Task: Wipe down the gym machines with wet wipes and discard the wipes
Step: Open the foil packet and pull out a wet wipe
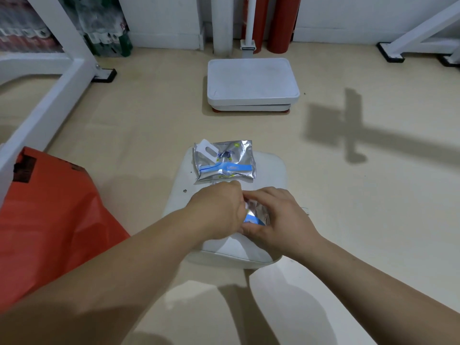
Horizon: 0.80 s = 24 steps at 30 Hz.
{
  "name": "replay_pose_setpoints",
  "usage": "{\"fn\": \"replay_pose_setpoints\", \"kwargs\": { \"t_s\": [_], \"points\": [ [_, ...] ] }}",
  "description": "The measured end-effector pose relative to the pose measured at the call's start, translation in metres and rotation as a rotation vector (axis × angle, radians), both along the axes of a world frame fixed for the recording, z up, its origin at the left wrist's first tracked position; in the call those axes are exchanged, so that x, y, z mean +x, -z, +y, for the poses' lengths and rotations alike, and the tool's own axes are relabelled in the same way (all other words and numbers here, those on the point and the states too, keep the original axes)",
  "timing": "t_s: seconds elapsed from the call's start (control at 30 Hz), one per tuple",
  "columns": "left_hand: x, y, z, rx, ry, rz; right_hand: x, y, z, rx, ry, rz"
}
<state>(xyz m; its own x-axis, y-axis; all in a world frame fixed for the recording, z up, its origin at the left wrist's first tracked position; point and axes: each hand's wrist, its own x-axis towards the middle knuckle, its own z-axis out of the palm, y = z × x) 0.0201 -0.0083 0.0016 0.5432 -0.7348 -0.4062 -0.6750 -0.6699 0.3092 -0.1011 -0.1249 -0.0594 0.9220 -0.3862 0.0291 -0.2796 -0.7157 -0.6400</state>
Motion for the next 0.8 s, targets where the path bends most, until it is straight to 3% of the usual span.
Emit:
{"fn": "replay_pose_setpoints", "kwargs": {
  "t_s": [0.2,0.43,0.57,0.7,0.8],
  "points": [
    [0.011,-0.006,0.013,-0.220,-0.207,0.375,0.006,-0.007,-0.002,0.029,0.020,0.078],
    [0.026,-0.010,0.017,-0.325,-0.376,0.552,0.011,-0.011,-0.003,0.044,0.038,0.129],
    [0.023,-0.006,0.014,-0.374,-0.344,0.368,0.011,-0.009,-0.003,0.086,0.057,0.119],
    [0.016,0.003,0.015,-0.394,0.106,-0.139,0.010,-0.008,-0.005,0.145,0.074,0.095],
    [0.006,0.002,0.010,-0.379,0.162,-0.161,0.011,-0.008,-0.005,0.165,0.077,0.090]
  ]
}}
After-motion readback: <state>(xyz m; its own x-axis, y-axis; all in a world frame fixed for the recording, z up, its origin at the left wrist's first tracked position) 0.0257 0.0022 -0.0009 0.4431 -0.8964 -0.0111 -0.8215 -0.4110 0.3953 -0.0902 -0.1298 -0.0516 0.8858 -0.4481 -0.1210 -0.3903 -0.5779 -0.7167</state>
